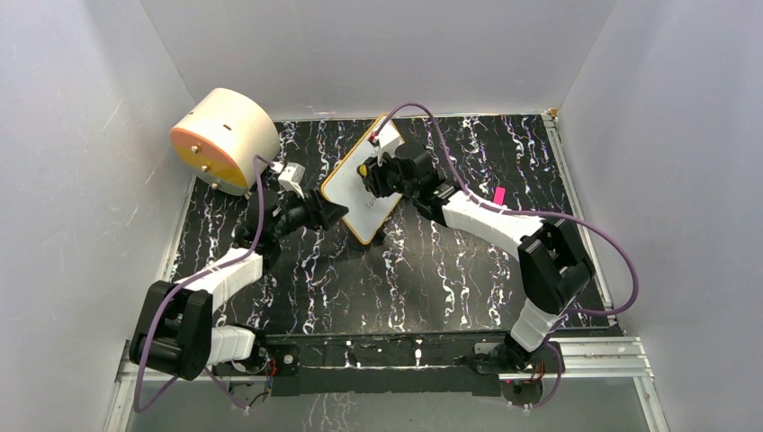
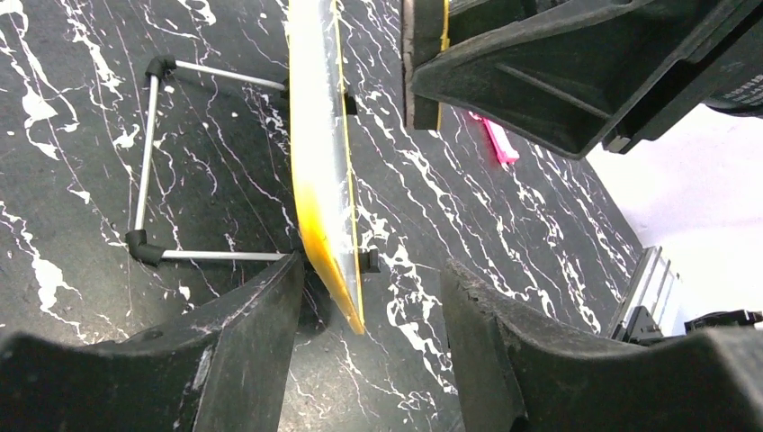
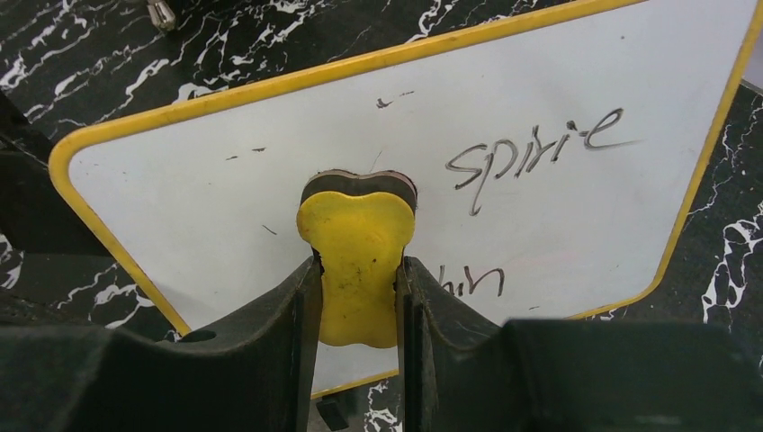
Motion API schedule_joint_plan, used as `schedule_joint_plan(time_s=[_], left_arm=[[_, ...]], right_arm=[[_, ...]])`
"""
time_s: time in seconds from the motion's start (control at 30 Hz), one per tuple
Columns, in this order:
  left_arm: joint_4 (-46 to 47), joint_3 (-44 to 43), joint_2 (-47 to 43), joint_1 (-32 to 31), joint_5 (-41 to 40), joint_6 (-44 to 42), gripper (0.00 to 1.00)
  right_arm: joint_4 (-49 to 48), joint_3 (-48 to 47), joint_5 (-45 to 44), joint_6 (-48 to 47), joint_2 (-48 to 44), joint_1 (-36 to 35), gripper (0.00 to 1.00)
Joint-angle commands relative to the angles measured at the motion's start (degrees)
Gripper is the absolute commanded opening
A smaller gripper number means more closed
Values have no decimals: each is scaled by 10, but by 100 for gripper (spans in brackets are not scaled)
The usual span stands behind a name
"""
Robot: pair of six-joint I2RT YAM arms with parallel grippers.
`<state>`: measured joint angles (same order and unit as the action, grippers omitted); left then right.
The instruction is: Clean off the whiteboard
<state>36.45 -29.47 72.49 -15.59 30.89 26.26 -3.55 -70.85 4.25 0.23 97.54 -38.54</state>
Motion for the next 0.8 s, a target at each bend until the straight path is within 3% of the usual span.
schedule_joint_plan(time_s=[0.0,0.07,0.43,0.77], left_arm=[[57,4,3,-2,-9,32,56],[66,7,13,-2,-22,37,53],[73,-2,42,-2,8,-19,2],[69,0,36,0,113,-46,0]], right_arm=[[-19,-11,-25,30,-36,6,21],[-17,-11,-35,34,-39,8,21],[-5,-9,-43,47,-50,38,22],[-23,22,-36,60,-57,93,22]])
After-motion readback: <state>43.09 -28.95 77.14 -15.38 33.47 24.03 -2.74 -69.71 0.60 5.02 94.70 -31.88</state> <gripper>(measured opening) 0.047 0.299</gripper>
